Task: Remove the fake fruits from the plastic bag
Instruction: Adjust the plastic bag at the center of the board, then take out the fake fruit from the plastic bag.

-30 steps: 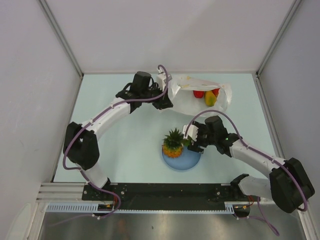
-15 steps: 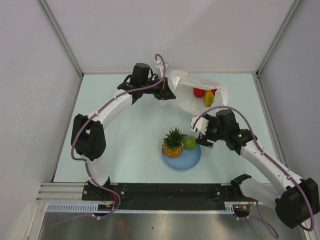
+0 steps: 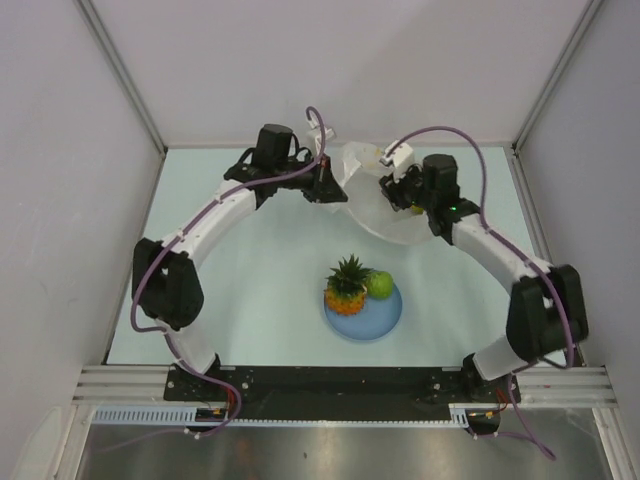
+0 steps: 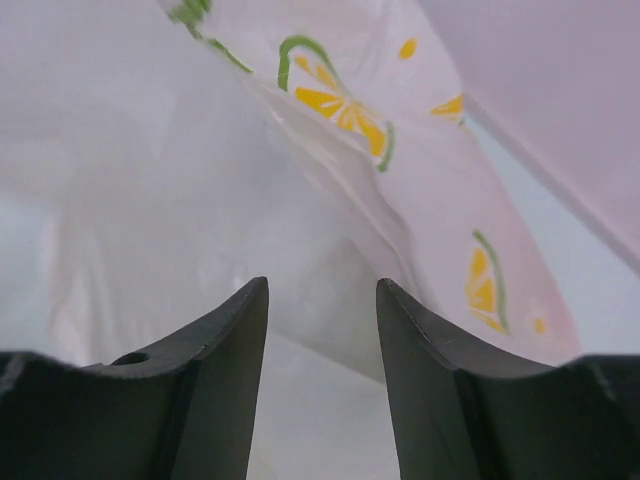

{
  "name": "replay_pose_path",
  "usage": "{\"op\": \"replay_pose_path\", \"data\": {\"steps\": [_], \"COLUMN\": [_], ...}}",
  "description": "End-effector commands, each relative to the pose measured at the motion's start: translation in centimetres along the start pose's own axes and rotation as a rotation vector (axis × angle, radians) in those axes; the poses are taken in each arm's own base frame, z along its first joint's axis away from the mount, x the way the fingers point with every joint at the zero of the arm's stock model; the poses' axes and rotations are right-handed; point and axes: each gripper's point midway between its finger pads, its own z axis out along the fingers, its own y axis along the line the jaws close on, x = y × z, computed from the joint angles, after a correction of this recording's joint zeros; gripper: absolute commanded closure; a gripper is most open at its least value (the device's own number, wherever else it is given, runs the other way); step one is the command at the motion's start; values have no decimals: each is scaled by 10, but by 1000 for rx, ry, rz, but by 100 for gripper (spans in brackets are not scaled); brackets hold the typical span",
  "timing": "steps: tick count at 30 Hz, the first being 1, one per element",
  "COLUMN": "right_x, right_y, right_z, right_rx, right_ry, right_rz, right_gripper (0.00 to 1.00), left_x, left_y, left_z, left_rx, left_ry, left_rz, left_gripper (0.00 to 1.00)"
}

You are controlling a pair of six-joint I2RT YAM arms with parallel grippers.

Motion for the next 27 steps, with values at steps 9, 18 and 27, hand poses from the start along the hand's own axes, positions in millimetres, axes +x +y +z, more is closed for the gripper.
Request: {"op": "replay_pose_path", "data": {"steps": [9,18,27], "right_x": [62,50,66], "right_y": [-35,12,-8], "right_z": [16,58,95], "right_rx": [259,107,251], "right_ry": [231,150,191], "right_rz": [148,-19,33], "right_gripper": [50,7,2], "left_x": [-18,-1,1], "left_y": [-86,-60,-58], "left_z": [-65,-43,-41], "left_rx": [114,93,91], "left_ry": [-177,-130,-111], "left_rz": [237,168,192], "left_gripper": [100,100,99]}}
